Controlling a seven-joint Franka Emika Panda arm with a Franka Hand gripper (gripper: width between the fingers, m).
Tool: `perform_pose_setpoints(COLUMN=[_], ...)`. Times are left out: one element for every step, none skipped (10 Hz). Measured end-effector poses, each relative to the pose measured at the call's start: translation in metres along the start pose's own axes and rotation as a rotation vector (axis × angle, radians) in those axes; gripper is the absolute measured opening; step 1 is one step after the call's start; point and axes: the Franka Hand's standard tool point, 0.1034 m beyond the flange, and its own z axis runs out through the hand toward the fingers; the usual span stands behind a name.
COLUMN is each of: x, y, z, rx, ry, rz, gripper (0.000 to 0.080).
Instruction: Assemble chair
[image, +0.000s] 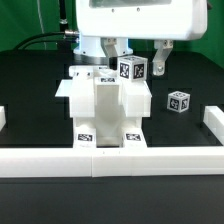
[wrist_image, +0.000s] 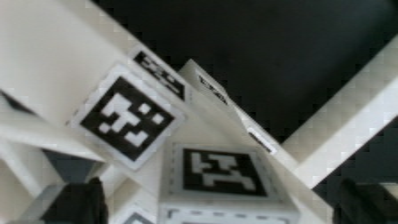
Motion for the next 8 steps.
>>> perform_pose_setpoints(x=[-0.0002, -0.0026, -0.0034, -0.0025, -0.0006, 0.0000, 0.0006, 0.0009], y=[0.0001, 0.0013, 0.0028, 0.0055, 0.0070, 0.0078, 0.0084, 0.0081], z=[-0.0002, -0.0009, -0.0012, -0.0023, -0.0036, -0.0033, -0.0035, -0.0038], rx=[-0.002, -0.021, -0.022, -0.022, -0.021, -0.023, -0.028, -0.030], ry=[0.001, 0.005, 0.002, 0.000, -0.001, -0.002, -0.003, -0.006], rz=[-0.060, -0.258, -0.331, -0.482, -0.596, -0.668, -0.764, -0.843], gripper=[0.0647, 0.0649, 0.0649, 0.0649, 0.0649, 0.0649, 0.0649, 0.0649])
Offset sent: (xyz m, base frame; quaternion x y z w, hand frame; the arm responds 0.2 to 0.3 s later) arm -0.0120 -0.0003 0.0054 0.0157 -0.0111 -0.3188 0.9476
